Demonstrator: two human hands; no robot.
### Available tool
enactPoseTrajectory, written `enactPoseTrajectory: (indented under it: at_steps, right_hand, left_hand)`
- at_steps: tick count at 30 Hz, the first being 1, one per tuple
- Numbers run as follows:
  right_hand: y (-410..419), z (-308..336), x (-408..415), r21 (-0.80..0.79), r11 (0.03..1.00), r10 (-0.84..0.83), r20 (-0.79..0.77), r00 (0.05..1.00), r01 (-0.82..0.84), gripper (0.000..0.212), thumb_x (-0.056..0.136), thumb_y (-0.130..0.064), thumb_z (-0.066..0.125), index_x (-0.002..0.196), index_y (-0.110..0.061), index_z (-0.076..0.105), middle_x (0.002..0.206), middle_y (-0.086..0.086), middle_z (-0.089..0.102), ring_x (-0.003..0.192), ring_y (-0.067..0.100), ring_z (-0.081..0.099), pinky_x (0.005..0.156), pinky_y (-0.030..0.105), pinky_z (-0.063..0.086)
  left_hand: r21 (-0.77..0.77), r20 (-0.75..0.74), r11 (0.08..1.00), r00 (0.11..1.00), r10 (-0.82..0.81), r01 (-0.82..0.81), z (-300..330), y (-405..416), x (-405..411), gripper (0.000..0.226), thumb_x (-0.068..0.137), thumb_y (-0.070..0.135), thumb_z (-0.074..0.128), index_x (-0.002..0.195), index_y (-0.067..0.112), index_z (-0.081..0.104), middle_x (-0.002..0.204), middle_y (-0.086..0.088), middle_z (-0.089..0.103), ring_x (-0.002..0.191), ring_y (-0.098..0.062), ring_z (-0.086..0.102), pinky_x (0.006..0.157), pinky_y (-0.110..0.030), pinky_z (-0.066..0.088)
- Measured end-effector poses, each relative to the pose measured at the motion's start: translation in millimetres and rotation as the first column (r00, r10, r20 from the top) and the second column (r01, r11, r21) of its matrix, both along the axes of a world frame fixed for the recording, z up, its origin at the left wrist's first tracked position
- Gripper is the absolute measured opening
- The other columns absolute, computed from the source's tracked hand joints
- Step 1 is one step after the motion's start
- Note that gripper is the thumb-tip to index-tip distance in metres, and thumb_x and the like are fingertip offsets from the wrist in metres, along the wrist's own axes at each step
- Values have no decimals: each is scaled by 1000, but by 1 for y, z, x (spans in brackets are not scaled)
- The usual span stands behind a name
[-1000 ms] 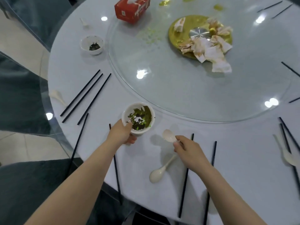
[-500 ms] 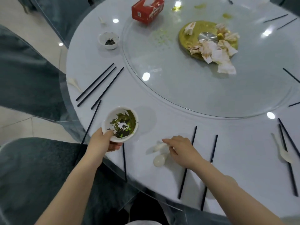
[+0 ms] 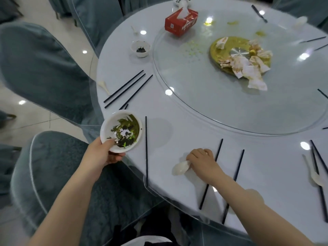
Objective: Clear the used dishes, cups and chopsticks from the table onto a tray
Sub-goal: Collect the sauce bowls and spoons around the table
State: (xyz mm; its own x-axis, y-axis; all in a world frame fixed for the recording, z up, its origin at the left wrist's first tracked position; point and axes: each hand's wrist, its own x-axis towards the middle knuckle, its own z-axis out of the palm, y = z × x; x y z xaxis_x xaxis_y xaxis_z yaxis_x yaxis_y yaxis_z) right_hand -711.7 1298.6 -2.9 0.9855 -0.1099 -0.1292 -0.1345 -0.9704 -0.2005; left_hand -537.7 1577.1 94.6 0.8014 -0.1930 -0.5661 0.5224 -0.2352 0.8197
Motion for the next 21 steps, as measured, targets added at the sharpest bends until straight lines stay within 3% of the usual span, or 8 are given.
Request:
enactPoseTrajectory:
  at_steps: [4, 6, 9, 12, 14, 18, 21]
  right_hand:
    - [14, 6, 9, -44, 998, -56, -66, 996, 54, 28, 89, -3, 39, 109, -20, 49, 92, -5, 57, 90, 18, 54, 105, 37, 14]
    - [31, 20, 17, -16, 997, -73, -39, 997, 73, 26, 93, -8, 34, 112, -20, 48, 94, -3, 60, 86, 20, 54, 96, 31, 22]
    - [64, 48, 31, 87, 990, -114, 46, 992, 110, 19, 99, -18, 36, 111, -16, 51, 93, 2, 61, 78, 24, 53, 68, 35, 40]
    - [112, 81, 46, 171, 972, -182, 108, 977, 162, 12, 101, -27, 35, 98, -22, 45, 76, -6, 53, 65, 19, 50, 52, 31, 34]
    - [145, 99, 55, 252, 950, -226, 142, 964, 186, 9, 101, -29, 34, 96, -27, 42, 72, -11, 50, 62, 12, 48, 52, 28, 34]
    - [222, 121, 74, 425, 882, -318, 223, 921, 202, 16, 100, -31, 38, 89, -24, 47, 73, -3, 59, 66, 17, 56, 63, 36, 45]
    - [275, 126, 89, 480, 851, -360, 234, 903, 215, 23, 99, -35, 40, 82, -23, 50, 67, -6, 62, 63, 9, 58, 60, 33, 45]
  left_hand:
    - [-43, 60, 999, 998, 25, -22, 14, 28, 2, 23, 101, 18, 46, 121, 10, 55, 67, -16, 71, 44, -16, 61, 42, -22, 50]
    - [-81, 94, 996, 995, 39, -32, 23, 48, 5, 22, 100, 18, 46, 119, 11, 55, 67, -15, 72, 45, -15, 62, 41, -22, 50]
    - [-124, 155, 992, 986, 56, -37, 38, 82, 10, 17, 100, 17, 46, 112, 12, 56, 66, -11, 72, 46, -14, 63, 41, -21, 49]
    - [-167, 200, 985, 977, 79, -45, 53, 128, 17, 14, 99, 17, 48, 106, 12, 58, 65, -13, 71, 45, -15, 61, 41, -21, 48]
    - [-167, 219, 985, 972, 86, -49, 63, 159, 21, 14, 99, 19, 48, 105, 13, 59, 65, -13, 71, 43, -14, 59, 42, -22, 49]
    - [-173, 237, 981, 964, 124, -83, 80, 231, 24, 13, 97, 17, 47, 101, 13, 60, 61, -13, 70, 40, -13, 57, 42, -22, 49]
    - [-159, 250, 979, 954, 167, -129, 90, 287, 27, 12, 97, 16, 47, 97, 13, 59, 60, -14, 69, 39, -14, 56, 41, -21, 48]
